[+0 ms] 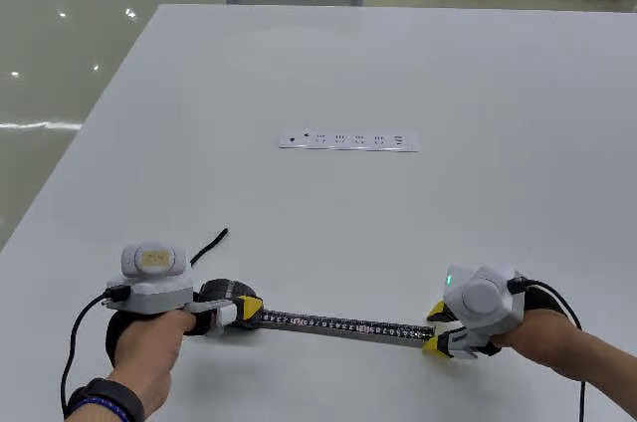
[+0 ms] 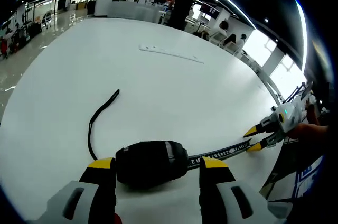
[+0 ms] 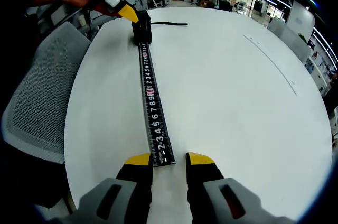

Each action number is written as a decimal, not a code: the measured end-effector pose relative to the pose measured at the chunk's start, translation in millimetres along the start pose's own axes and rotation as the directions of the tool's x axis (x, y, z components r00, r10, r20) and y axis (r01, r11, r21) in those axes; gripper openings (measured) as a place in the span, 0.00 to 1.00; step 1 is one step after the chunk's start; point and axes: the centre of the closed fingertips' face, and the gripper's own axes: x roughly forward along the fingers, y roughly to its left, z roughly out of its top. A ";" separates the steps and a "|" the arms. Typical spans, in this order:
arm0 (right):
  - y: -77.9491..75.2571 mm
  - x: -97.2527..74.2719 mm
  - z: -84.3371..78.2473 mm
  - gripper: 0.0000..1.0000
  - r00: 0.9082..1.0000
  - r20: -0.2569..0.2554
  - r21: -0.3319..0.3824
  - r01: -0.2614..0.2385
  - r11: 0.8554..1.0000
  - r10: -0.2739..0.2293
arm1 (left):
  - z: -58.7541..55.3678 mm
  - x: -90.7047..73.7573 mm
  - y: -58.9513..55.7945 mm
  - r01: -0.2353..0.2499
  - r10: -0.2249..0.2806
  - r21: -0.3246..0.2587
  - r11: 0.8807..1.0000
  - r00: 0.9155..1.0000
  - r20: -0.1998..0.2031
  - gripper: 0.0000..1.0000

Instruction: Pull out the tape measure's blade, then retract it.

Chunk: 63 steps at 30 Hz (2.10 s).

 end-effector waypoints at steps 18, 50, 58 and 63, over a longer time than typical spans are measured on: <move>6.9 0.7 1.3 0.15 1.000 -0.005 -0.063 -0.019 0.998 0.018 | -1.5 16.3 4.3 -0.088 0.084 -0.039 0.995 0.992 -0.093 0.62; 13.8 4.4 13.3 0.15 0.999 0.017 -0.096 -0.027 0.995 0.028 | -7.6 24.0 8.1 -0.235 0.272 0.177 0.956 0.934 -0.233 0.61; 17.5 7.2 20.7 0.15 0.999 0.022 -0.116 -0.030 0.993 0.033 | -7.8 23.1 8.5 -0.244 0.288 0.202 0.949 0.929 -0.231 0.61; 16.8 8.6 22.0 0.15 0.999 0.023 -0.125 -0.026 0.992 0.029 | -7.6 22.8 9.2 -0.247 0.292 0.206 0.947 0.929 -0.229 0.61</move>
